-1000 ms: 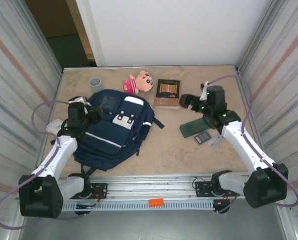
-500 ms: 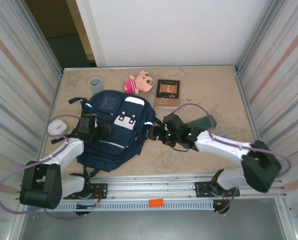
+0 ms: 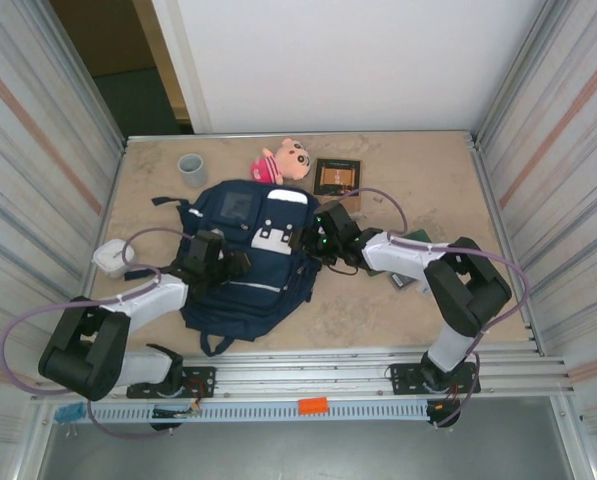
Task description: Pack the student bag
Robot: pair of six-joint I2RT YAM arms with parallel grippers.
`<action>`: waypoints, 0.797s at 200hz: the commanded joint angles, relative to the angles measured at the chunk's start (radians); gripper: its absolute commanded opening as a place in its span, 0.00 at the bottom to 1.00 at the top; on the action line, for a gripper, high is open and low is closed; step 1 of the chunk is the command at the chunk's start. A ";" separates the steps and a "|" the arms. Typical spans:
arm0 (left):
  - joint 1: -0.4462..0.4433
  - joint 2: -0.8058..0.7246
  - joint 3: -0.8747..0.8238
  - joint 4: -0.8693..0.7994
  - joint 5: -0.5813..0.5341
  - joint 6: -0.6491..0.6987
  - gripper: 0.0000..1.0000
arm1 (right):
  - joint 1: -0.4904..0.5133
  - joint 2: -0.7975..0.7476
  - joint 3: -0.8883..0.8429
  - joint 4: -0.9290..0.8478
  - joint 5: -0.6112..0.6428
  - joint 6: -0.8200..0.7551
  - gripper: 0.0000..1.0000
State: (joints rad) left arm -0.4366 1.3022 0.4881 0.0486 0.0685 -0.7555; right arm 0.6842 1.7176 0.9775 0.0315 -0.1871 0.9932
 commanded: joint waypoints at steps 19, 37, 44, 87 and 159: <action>-0.086 0.033 -0.028 -0.056 0.005 -0.087 0.44 | -0.055 0.122 0.093 0.034 -0.079 -0.089 0.51; -0.088 0.014 -0.053 -0.060 -0.015 -0.116 0.47 | -0.064 0.126 0.110 0.031 -0.107 -0.097 0.50; -0.087 -0.002 -0.058 -0.069 -0.026 -0.120 0.48 | -0.060 0.107 0.104 0.017 -0.100 -0.099 0.51; -0.071 -0.200 -0.028 -0.228 -0.065 -0.090 0.63 | -0.029 -0.154 -0.021 -0.153 0.016 -0.098 0.72; 0.184 -0.443 -0.160 -0.316 0.166 -0.058 0.50 | 0.002 -0.231 -0.212 -0.077 0.000 -0.007 0.63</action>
State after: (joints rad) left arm -0.2691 0.8761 0.3824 -0.1844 0.1406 -0.8333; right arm 0.6678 1.4406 0.7895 -0.1043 -0.1772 0.9436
